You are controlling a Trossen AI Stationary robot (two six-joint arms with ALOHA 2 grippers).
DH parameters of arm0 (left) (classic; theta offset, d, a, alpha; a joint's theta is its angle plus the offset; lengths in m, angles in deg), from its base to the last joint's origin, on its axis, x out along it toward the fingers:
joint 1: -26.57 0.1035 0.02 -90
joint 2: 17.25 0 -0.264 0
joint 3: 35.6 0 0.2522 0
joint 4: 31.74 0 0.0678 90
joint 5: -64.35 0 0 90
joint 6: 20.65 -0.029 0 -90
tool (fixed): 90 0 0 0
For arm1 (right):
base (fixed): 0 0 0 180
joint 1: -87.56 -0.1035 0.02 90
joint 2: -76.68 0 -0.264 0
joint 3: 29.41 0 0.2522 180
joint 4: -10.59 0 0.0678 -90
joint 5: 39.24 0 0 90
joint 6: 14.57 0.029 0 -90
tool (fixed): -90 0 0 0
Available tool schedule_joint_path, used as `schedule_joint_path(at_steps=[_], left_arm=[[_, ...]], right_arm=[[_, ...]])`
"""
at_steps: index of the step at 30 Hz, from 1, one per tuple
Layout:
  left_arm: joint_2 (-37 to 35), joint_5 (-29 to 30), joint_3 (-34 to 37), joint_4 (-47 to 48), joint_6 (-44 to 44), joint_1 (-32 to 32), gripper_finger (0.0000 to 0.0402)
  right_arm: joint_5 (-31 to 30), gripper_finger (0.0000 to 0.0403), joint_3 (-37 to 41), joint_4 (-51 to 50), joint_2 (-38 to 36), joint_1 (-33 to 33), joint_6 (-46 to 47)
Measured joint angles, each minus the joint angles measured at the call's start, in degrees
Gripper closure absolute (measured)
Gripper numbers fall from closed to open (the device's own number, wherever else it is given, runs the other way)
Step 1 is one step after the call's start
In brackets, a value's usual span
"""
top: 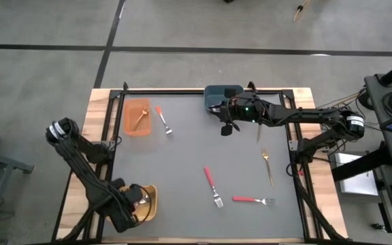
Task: Sort silverware by color (type)
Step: Put the gold fork into the orange bin
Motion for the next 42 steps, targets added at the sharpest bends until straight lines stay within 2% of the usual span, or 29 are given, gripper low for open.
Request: schedule_joint_path(at_steps=[10, 16, 24, 28, 35, 42], left_arm=[[-2.6, 10.9, -7.9, 9.3, -4.6, 3.9, 0.0337], [-2.8, 17.6, -11.0, 12.1, -14.9, 7.9, 0.0357], [-3.5, 19.8, -10.7, 12.0, -27.3, 12.9, 0.0364], [-5.3, 23.2, -10.4, 12.0, -32.3, 14.3, 0.0364], [-12.1, 27.1, -4.5, 7.8, -37.8, 16.3, 0.0364], [-21.6, 28.4, 7.8, -6.2, -46.0, 20.0, 0.0364]], right_arm=[[0.0, 0.0344, 0.0, 0.0, 0.0, 0.0, 0.0], [0.0, 0.0344, 0.0, 0.0, 0.0, 0.0, 0.0], [0.0, 0.0344, 0.0, 0.0, 0.0, 0.0, 0.0], [0.0, 0.0344, 0.0, 0.0, 0.0, 0.0, 0.0], [0.0, 0.0344, 0.0, 0.0, 0.0, 0.0, 0.0], [0.0, 0.0344, 0.0, 0.0, 0.0, 0.0, 0.0]])
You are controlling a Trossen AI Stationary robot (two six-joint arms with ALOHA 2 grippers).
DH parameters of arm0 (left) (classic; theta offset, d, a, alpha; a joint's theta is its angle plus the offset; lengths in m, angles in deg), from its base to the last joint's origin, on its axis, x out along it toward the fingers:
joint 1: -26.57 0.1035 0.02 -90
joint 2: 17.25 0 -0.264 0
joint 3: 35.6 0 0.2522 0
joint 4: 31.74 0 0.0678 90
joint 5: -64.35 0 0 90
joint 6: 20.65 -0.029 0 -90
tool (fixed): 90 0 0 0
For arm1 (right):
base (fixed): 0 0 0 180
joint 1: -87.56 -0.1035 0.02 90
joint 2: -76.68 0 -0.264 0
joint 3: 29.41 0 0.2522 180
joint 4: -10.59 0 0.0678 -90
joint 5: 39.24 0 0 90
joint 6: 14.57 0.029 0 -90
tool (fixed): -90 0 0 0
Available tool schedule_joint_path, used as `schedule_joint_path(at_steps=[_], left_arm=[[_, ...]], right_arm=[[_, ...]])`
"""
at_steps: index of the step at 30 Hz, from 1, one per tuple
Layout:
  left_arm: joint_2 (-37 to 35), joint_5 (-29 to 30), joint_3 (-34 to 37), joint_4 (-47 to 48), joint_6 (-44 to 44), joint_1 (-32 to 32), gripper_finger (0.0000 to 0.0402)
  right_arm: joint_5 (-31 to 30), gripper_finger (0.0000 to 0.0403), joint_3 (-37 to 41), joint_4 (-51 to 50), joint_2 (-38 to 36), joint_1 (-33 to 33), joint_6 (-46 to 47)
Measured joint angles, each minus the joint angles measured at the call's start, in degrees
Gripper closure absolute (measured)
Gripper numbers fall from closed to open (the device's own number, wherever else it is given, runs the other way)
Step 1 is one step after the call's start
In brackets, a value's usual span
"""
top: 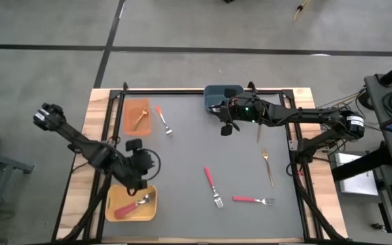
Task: Sort silverware by color (type)
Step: Put the gold fork into the orange bin
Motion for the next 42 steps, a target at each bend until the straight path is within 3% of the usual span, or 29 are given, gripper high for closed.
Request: schedule_joint_path(at_steps=[9, 18, 25, 29, 35, 42], left_arm=[[-10.1, -0.1, 12.5, -16.0, -17.1, 9.8, 0.0364], [-15.3, -1.2, 17.3, -27.4, -30.0, 20.5, 0.0364], [-16.8, -2.7, 18.9, -28.2, -36.8, 24.0, 0.0364], [-18.5, -4.0, 21.3, -32.8, -39.1, 25.8, 0.0364], [-21.3, -10.7, 25.4, -44.2, -43.7, 27.7, 0.0364], [-24.0, -10.7, 25.5, -46.3, -49.2, 29.0, 0.0364]], right_arm=[[0.0, 0.0344, 0.0, 0.2, 0.0, 0.0, 2.5], [0.0, 0.0344, 0.0, -1.2, 0.0, 0.0, 9.9], [-0.1, 0.0344, 0.0, -7.3, 0.0, 0.0, 20.1], [-0.1, 0.0344, 0.0, -10.7, 0.0, 0.0, 27.0], [0.0, 0.0344, -0.2, -12.9, 0.0, 0.1, 37.7], [0.0, 0.0344, -2.6, -17.1, 0.0, 0.2, 46.9]])
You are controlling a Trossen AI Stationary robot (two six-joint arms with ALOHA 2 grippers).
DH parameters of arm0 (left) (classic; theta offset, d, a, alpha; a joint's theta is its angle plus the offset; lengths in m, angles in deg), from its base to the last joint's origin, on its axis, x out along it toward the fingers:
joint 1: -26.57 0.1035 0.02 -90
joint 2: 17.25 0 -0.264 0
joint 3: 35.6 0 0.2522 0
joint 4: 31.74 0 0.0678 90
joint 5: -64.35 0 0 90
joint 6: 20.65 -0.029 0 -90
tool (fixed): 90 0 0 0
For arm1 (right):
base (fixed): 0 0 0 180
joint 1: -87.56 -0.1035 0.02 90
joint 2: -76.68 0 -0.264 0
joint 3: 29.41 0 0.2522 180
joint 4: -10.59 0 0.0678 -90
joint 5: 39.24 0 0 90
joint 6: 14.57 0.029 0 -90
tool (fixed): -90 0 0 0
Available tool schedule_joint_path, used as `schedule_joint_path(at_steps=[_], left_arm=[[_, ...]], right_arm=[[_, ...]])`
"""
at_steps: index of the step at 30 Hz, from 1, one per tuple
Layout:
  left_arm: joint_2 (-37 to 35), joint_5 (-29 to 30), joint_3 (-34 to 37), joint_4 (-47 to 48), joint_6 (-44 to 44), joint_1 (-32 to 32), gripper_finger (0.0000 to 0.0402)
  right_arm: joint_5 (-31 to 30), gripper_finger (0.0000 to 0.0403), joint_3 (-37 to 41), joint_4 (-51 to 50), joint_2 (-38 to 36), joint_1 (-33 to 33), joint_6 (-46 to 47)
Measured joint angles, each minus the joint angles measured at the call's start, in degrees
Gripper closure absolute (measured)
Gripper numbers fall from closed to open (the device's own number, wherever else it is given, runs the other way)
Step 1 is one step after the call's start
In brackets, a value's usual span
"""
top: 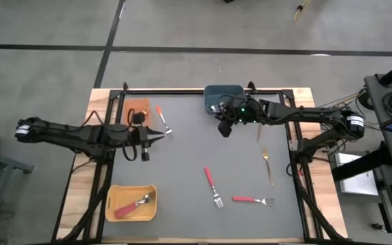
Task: Sort silverware by color (type)
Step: Put the gold fork into the orange bin
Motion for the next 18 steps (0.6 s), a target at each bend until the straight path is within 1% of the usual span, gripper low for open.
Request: schedule_joint_path(at_steps=[5, 10, 14, 18], left_arm=[[-0.7, 3.9, -0.1, -2.3, -4.9, 0.7, 0.0364], [-0.8, 7.1, -0.1, -3.6, -8.2, 0.8, 0.0364], [-0.9, 7.7, -0.1, -3.7, -9.1, 1.3, 0.0364], [-0.9, 7.7, -0.1, -3.7, -9.3, 1.8, 0.0364]], right_arm=[[0.0, 0.0344, -1.4, -3.4, 0.0, 0.6, 6.3], [-0.4, 0.0344, -3.1, -11.6, 0.0, 1.9, 11.4], [-3.1, 0.0344, -3.9, -16.9, 0.1, 3.1, 14.7], [-3.5, 0.0344, -4.0, -20.3, 0.2, 4.8, 16.6]])
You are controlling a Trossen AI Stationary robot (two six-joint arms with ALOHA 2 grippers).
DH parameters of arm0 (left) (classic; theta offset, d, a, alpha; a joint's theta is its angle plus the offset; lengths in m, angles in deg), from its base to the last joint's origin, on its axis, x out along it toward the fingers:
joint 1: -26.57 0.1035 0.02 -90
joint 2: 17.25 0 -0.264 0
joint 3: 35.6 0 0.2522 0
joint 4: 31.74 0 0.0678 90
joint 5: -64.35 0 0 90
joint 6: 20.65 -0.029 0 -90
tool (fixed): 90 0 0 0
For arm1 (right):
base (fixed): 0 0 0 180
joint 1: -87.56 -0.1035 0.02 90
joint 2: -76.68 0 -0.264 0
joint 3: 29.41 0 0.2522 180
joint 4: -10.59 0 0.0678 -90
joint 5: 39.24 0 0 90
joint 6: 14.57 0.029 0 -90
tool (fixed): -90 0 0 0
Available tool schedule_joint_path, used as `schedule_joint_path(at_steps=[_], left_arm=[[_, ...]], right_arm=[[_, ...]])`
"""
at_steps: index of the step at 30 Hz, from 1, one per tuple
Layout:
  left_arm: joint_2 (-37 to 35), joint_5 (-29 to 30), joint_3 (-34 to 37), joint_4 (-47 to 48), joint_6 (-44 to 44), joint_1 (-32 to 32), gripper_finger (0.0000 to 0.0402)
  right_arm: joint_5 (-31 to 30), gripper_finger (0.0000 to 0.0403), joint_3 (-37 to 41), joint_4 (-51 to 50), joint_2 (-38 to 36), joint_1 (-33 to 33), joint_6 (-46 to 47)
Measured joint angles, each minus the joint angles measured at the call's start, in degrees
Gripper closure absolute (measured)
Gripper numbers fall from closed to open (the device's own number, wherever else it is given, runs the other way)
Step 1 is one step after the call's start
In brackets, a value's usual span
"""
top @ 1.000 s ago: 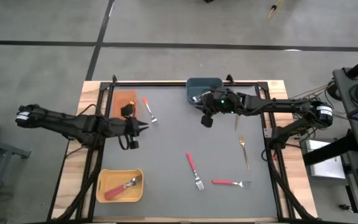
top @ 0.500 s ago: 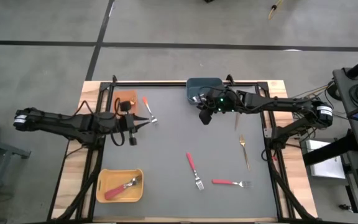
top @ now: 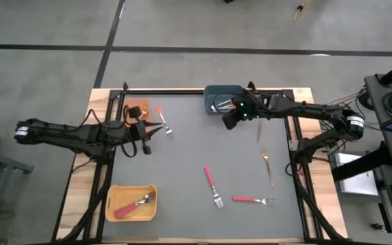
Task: Sort silverware by color (type)
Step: Put the gold fork into the orange bin
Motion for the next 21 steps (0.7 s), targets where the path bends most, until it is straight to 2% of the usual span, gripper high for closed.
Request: schedule_joint_path(at_steps=[7, 13, 21], left_arm=[[-0.2, 0.1, 0.0, 0.0, 0.0, 0.1, 0.0364], [-0.2, 4.1, 0.0, 0.0, 0.0, 0.1, 0.0364], [-0.2, 5.0, 0.0, 0.0, 0.7, 0.1, 0.0364]], right_arm=[[-0.4, 0.0344, 0.0, -9.7, 1.9, 4.3, 4.3], [-0.8, 0.0344, 0.0, -17.8, 5.7, 8.6, 4.7], [-1.0, 0.0344, 1.0, -21.5, 8.3, 14.8, 2.7]])
